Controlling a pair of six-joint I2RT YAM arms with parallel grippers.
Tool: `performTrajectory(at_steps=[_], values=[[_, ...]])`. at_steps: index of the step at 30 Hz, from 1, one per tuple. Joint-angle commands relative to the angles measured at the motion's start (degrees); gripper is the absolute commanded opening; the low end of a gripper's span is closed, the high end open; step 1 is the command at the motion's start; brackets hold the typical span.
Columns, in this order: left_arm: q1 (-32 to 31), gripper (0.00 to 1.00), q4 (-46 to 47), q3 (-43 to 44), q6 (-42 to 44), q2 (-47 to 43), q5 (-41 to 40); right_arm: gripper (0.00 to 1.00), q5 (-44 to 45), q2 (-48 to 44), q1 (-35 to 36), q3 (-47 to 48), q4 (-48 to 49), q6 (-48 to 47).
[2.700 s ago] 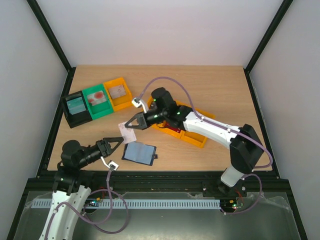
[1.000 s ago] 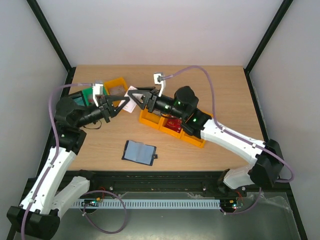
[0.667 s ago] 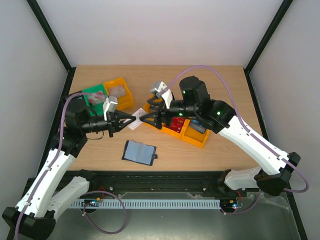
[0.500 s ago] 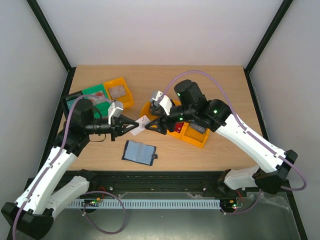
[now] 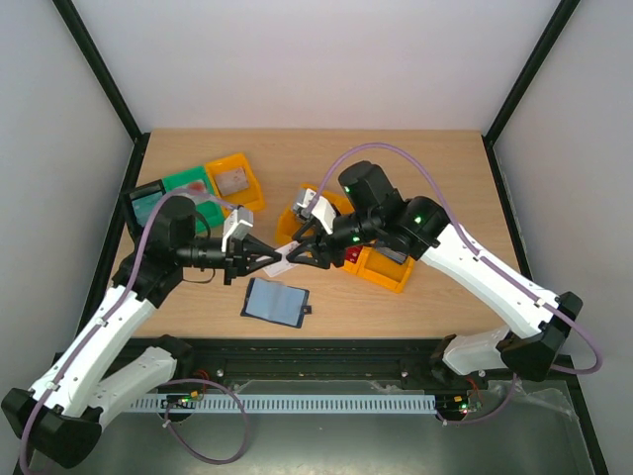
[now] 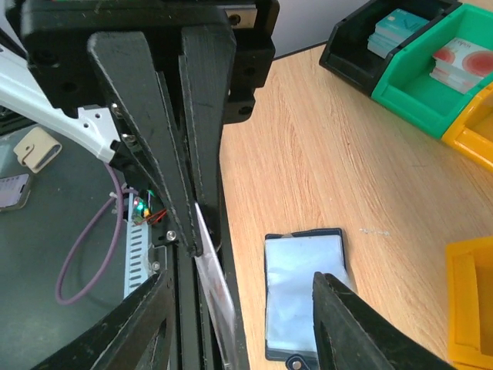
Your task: Take the credit cards out of the card holder
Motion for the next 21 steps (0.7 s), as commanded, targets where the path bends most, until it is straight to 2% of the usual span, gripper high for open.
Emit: performTrajectory(at_steps=[1,4,7,8,11,18,21], values=[[-0.7,0.02,2.4,0.0,-0.7,0.3,2.8,0.48,-1.6,-0.2,-0.1,-1.5,1.6,0.3],[-0.7,0.02,2.8,0.0,-0.9,0.5,3.0,0.45,-2.3,-0.6,-0.1,-2.0,1.4,-0.3],[-0.7,0.02,3.1,0.0,-1.1,0.8,3.1,0.34,-2.6,-0.9,-0.1,-2.5,1.2,-0.7],[-0.7,0.02,3.1,0.1,-1.1,0.8,3.1,0.29,-3.1,-0.9,-0.1,-2.8,1.3,-1.0],[-0.7,0.02,3.2,0.1,-0.8,0.8,3.2,0.04,-3.9,-0.5,-0.1,-3.0,1.8,-0.8],[-0.7,0.02,3.7,-0.7,-1.0,0.2,3.4,0.02,-3.2,-2.8,-0.2,-6.1,8.7,2.9],[-0.6,0.03,2.8,-1.0,0.4,-0.3,0.9,0.02,-3.2,-3.5,-0.4,-7.0,11.2,5.2]])
